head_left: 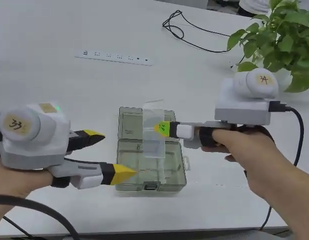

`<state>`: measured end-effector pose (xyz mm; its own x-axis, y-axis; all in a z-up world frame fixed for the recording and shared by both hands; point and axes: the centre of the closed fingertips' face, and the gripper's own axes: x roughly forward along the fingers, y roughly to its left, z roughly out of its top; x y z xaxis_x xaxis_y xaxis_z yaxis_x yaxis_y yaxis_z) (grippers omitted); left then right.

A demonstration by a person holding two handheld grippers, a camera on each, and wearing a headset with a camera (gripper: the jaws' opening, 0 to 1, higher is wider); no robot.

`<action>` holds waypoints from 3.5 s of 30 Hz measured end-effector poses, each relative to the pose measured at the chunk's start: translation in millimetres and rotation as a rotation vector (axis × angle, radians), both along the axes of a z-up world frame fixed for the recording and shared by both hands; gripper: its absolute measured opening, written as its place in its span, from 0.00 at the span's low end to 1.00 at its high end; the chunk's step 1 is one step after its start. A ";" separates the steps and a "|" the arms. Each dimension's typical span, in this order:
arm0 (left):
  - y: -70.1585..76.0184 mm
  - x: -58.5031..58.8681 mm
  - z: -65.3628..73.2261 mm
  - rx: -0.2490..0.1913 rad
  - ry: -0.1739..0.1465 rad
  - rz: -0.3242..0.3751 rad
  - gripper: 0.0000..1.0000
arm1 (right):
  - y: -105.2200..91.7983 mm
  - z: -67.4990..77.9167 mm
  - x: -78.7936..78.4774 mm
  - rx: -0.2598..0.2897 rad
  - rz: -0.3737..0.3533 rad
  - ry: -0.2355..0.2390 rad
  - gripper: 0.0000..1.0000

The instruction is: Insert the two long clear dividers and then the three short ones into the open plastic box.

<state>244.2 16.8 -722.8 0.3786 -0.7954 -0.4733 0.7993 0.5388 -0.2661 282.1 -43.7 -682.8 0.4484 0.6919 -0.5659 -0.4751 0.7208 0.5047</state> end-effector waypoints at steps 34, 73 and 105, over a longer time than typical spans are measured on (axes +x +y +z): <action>5.3 -15.3 -29.7 0.087 -0.089 -0.211 1.00 | -6.4 -72.3 0.3 -0.240 -0.133 0.406 0.07; 2.0 -12.8 -33.6 0.025 -0.069 -0.195 1.00 | 8.5 -110.2 -14.6 -0.383 -0.112 0.441 0.06; 1.8 -11.4 -38.1 0.025 -0.057 -0.189 1.00 | 11.5 -110.9 -6.6 -0.503 -0.011 0.359 0.07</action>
<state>232.7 18.6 -760.9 0.2502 -0.8432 -0.4758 0.9002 0.3835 -0.2063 275.5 -32.2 -793.7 0.1748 0.2973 -0.9387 -0.3293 0.9161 0.2288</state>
